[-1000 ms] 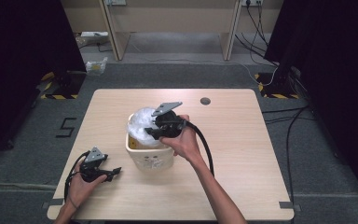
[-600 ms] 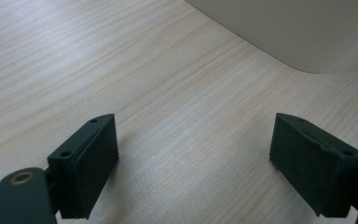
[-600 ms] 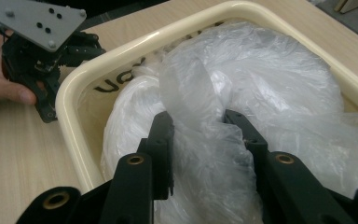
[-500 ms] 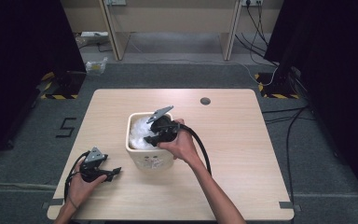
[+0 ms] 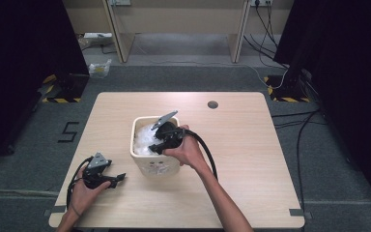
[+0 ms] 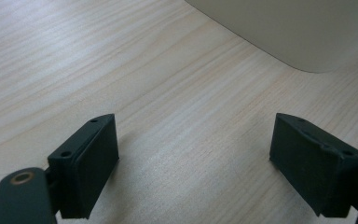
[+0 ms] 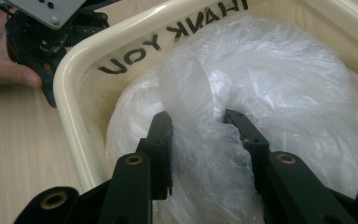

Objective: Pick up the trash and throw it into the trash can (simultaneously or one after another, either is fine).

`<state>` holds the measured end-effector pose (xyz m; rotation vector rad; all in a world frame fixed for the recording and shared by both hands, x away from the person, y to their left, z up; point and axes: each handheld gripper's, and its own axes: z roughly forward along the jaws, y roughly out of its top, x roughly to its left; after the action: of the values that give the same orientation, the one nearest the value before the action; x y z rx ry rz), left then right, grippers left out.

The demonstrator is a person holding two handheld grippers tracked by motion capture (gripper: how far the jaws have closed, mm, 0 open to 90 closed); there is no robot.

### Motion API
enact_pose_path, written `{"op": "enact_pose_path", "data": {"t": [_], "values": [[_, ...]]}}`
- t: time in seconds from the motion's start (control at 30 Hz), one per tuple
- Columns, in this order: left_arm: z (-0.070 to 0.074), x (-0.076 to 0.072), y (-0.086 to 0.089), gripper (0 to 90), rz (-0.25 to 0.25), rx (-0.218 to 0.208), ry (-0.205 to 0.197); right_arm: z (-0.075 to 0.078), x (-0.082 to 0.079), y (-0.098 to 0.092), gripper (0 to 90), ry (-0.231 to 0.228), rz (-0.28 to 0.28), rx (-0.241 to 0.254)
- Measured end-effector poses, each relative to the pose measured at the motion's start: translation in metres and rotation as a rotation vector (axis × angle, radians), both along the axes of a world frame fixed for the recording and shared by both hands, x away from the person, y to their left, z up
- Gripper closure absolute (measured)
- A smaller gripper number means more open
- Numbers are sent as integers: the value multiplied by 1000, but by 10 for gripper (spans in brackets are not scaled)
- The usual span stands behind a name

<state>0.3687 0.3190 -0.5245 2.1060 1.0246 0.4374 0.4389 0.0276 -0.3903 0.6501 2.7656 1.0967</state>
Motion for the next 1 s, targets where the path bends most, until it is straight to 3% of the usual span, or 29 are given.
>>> {"op": "enact_pose_path", "data": {"t": [0.1, 0.27, 0.4, 0.47, 0.57, 0.67, 1.0], "values": [[0, 0, 0, 144, 0, 0, 0, -1, 1, -1, 624, 12, -4, 10], [0, 0, 0, 144, -2, 3, 0, 4, -4, -4, 448, 15, -10, 47], [0, 0, 0, 144, -2, 3, 0, 20, -10, -13, 373, -40, -39, 109], [0, 0, 0, 144, -2, 3, 0, 23, -10, -15, 365, -50, -45, 117], [0, 0, 0, 144, -2, 2, 0, 35, -11, -26, 364, -73, -83, 174], [0, 0, 0, 144, -1, 2, 0, 47, -11, -41, 364, -124, -122, 200], [0, 0, 0, 144, -2, 2, 0, 51, -9, -68, 364, -153, -205, 207]]}}
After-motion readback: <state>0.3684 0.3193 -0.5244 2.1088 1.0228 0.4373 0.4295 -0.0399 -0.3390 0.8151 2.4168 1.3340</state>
